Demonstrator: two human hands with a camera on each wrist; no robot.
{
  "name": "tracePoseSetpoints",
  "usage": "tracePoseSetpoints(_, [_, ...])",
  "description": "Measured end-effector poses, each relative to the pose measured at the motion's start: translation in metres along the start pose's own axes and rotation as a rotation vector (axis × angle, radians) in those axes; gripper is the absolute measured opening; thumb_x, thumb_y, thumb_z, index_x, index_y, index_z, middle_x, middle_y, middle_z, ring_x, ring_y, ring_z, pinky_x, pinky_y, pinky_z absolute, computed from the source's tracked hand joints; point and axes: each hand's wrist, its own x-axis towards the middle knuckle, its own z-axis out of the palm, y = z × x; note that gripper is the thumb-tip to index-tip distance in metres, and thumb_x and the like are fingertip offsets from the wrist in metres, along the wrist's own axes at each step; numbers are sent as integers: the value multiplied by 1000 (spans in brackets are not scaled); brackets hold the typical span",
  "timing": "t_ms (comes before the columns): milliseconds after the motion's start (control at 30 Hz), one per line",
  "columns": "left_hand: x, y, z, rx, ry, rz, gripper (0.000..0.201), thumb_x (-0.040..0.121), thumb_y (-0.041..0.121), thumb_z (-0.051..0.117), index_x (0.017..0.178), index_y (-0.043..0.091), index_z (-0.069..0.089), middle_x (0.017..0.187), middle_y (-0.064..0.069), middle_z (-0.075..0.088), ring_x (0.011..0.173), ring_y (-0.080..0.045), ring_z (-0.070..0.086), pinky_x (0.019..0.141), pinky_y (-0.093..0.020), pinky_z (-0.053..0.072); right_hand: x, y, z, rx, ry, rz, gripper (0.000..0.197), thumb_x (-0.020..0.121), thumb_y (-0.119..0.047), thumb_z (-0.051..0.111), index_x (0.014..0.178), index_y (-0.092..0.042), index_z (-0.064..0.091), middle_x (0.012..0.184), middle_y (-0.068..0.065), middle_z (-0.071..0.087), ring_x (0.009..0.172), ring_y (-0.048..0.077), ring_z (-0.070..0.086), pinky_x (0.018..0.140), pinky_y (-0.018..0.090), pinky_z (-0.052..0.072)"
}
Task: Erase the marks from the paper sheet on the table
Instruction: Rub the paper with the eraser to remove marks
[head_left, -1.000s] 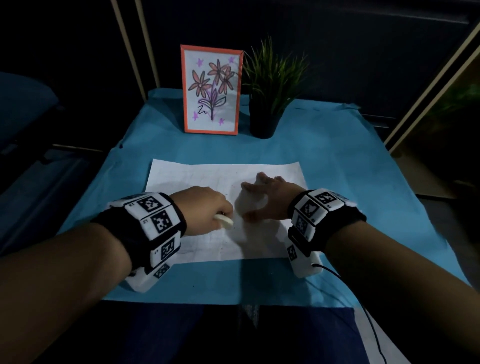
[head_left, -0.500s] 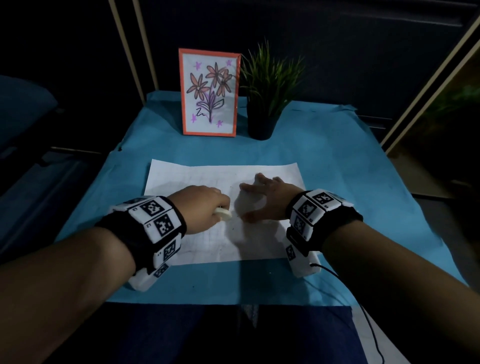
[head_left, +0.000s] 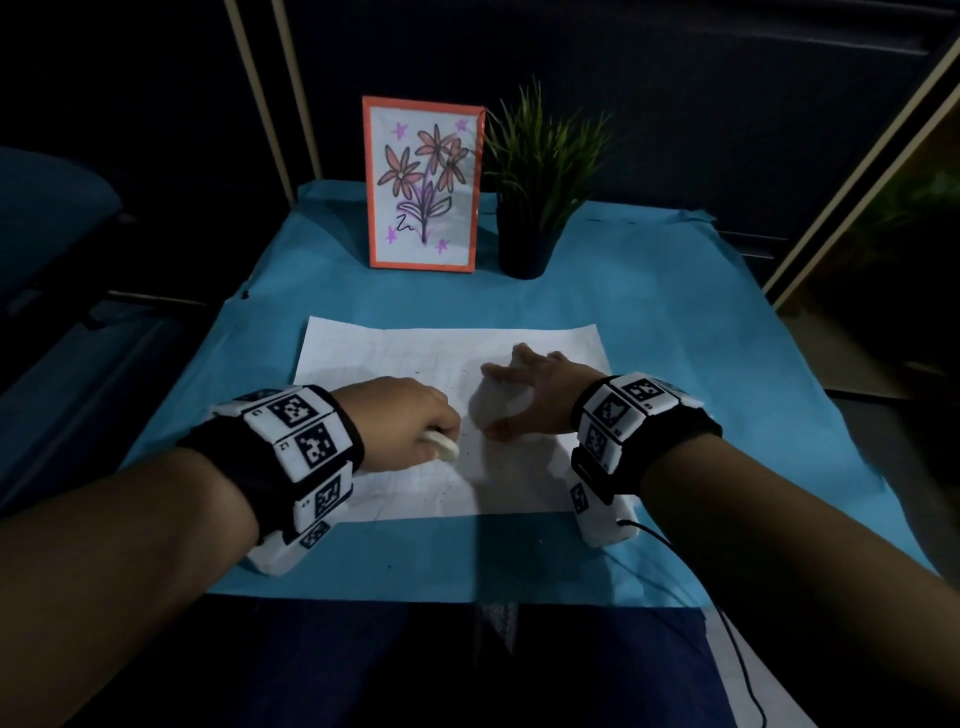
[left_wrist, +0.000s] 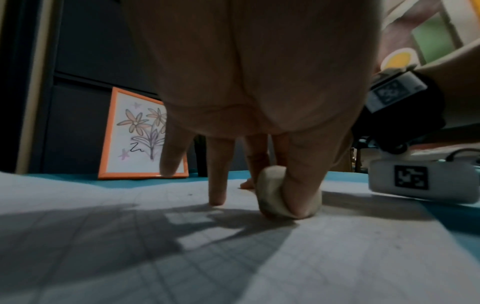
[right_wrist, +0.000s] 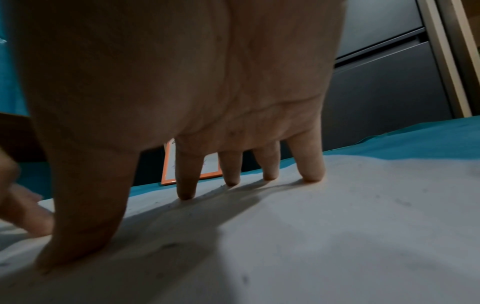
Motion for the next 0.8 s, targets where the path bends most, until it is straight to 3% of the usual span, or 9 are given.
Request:
tracePoseSetpoints(100, [-1, 0, 1, 53, 26, -4, 17, 96, 36, 51, 106, 31, 62, 99, 15, 58, 89, -11, 55, 83, -32, 46, -5, -1, -2, -1, 9, -14, 86, 75, -71, 58, 145, -50, 13, 158, -10, 2, 144, 26, 9, 114, 50, 21])
tracePoseSetpoints(233, [1, -3, 5, 28, 136, -46, 16, 98, 37, 49, 96, 25, 59, 89, 13, 53, 87, -13, 53, 75, -28, 41, -6, -2, -3, 6, 34, -35, 86, 74, -70, 59, 145, -49, 16, 157, -9, 7, 142, 25, 14, 112, 49, 25])
tracePoseSetpoints(400, [-3, 3, 3, 32, 10, 22, 19, 96, 33, 52, 107, 26, 65, 98, 11, 59, 84, -9, 51, 74, -26, 41, -5, -1, -1, -9, 34, -29, 85, 74, -70, 58, 145, -49, 15, 158, -9, 5, 142, 27, 14, 113, 50, 26])
tracePoseSetpoints(500, [-1, 1, 2, 6, 41, -9, 22, 96, 37, 51, 109, 27, 66, 101, 10, 60, 89, -10, 54, 80, -29, 45, -4, -1, -1, -19, 35, -29, 85, 75, -71, 58, 145, -49, 15, 158, -9, 5, 142, 27, 14, 113, 51, 25])
tracePoseSetpoints(600, [0, 2, 6, 24, 87, -22, 19, 97, 33, 50, 104, 24, 65, 99, 8, 59, 89, -13, 55, 78, -28, 44, -4, -1, -1, -11, 26, -24, 86, 74, -71, 58, 145, -50, 14, 158, -9, 3, 143, 26, 11, 113, 51, 23])
tracePoseSetpoints(800, [-3, 0, 5, 2, 56, 9, 20, 95, 36, 54, 110, 30, 66, 101, 13, 60, 86, -7, 52, 79, -26, 43, -5, 0, -1, -1, 30, -33, 86, 75, -70, 59, 145, -49, 15, 159, -9, 3, 144, 26, 11, 114, 51, 23])
